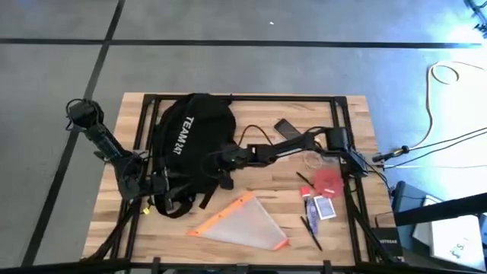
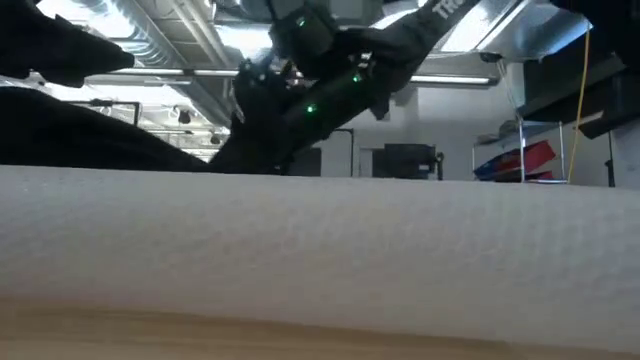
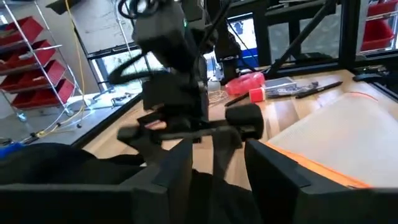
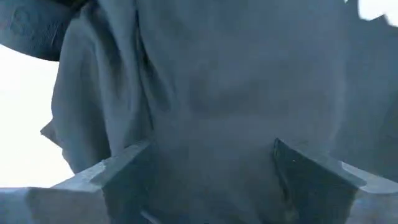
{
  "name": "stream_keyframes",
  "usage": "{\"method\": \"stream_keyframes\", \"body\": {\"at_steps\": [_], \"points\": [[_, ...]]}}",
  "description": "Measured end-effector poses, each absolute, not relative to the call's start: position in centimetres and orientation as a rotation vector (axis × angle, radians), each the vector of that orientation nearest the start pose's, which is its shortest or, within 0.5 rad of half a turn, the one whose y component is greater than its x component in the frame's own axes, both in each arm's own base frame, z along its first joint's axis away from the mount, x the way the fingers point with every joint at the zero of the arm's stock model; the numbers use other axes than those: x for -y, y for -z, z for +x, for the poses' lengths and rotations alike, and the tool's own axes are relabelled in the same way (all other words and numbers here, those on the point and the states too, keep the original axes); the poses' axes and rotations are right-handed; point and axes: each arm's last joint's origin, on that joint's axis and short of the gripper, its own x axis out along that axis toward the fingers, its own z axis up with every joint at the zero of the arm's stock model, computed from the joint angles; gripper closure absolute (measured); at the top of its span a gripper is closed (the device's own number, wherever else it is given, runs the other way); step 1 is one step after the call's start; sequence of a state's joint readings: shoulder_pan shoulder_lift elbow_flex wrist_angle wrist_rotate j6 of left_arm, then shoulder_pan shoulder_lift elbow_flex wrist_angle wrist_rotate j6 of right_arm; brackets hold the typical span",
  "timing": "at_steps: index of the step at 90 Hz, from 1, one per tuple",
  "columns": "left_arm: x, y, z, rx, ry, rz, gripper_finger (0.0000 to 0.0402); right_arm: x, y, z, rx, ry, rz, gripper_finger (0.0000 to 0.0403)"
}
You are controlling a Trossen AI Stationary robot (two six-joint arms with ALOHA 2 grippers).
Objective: Unpack backpack
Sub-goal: Move the black bag to the center of the table
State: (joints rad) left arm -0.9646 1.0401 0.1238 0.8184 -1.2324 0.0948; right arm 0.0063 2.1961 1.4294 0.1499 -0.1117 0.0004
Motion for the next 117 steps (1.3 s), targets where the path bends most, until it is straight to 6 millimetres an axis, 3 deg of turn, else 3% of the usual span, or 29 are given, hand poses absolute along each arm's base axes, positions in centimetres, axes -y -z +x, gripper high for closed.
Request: {"method": "stream_keyframes", "body": {"at_steps": [13, 30, 34, 65, 79, 100, 117], "points": [[11.6, -16.5, 11.4, -0.061, -0.267, 0.184, 0.0270, -0.9, -12.7, 46.5, -0.715, -0.101, 0.028, 0.0168], [11.6, -16.4, 11.4, -0.068, -0.267, 0.193, 0.0270, -1.1, -12.0, 45.5, -0.855, -0.089, 0.017, 0.0360], [11.6, -16.4, 11.4, -0.068, -0.268, 0.196, 0.0270, -1.1, -12.2, 45.3, -0.884, -0.088, 0.020, 0.0383], [11.3, -16.4, 11.3, -0.073, -0.349, 0.234, 0.0270, -1.1, -14.5, 41.9, -1.138, -0.070, -0.027, 0.0401], [11.2, -16.4, 11.3, -0.077, -0.405, 0.250, 0.0270, -1.8, -14.8, 38.5, -1.178, -0.073, -0.037, 0.0402], [10.6, -16.6, 11.9, -0.089, -0.460, 0.294, 0.0270, -1.2, -13.7, 31.7, -1.031, 0.079, 0.048, 0.0402], [8.2, -17.4, 14.3, -0.127, -0.571, 0.380, 0.0270, -1.0, -14.3, 29.7, -0.929, 0.166, 0.079, 0.0403]]}}
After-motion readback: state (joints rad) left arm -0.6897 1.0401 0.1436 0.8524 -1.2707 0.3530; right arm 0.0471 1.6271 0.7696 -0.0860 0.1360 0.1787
